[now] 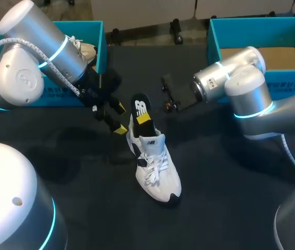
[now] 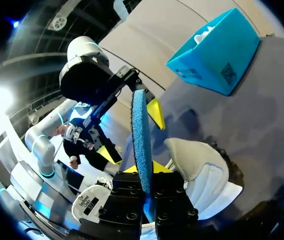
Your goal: Take the shoe out of the shoebox, open the shoe tongue, remove and reinsert the insole, then place the shoe into the shoebox
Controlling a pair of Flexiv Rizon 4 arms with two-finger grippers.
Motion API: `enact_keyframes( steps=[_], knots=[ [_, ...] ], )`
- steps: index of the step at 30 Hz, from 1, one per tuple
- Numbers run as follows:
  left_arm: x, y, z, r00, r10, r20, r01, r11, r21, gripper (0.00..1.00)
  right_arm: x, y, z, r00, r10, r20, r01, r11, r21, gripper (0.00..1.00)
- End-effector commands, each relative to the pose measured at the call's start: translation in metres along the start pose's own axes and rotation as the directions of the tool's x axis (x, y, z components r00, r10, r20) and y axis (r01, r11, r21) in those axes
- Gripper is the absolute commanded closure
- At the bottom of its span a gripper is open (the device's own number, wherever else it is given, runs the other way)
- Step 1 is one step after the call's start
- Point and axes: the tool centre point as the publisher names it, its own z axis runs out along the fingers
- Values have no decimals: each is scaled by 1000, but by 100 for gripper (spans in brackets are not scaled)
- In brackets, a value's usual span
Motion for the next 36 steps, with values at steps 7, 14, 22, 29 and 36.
enact_keyframes(
  steps=[7,14,22,29,36],
  knots=[
    [0,0,0,1000,0,0,0,1000,-1,0,-5,-21,17,997,48,-69,-48,999,-12,100],
    [0,0,0,1000,0,0,0,1000,-1,0,-3,-33,20,993,83,-81,-87,996,-37,100],
    [0,0,0,1000,0,0,0,1000,-1,0,-1,-24,17,997,69,-33,-70,997,-30,85],
    [0,0,0,1000,0,0,0,1000,-1,0,6,-14,8,999,37,26,-37,999,-27,78],
    [0,0,0,1000,0,0,0,1000,-1,0,0,-3,-3,998,5,57,-3,1000,-23,75]
  ],
)
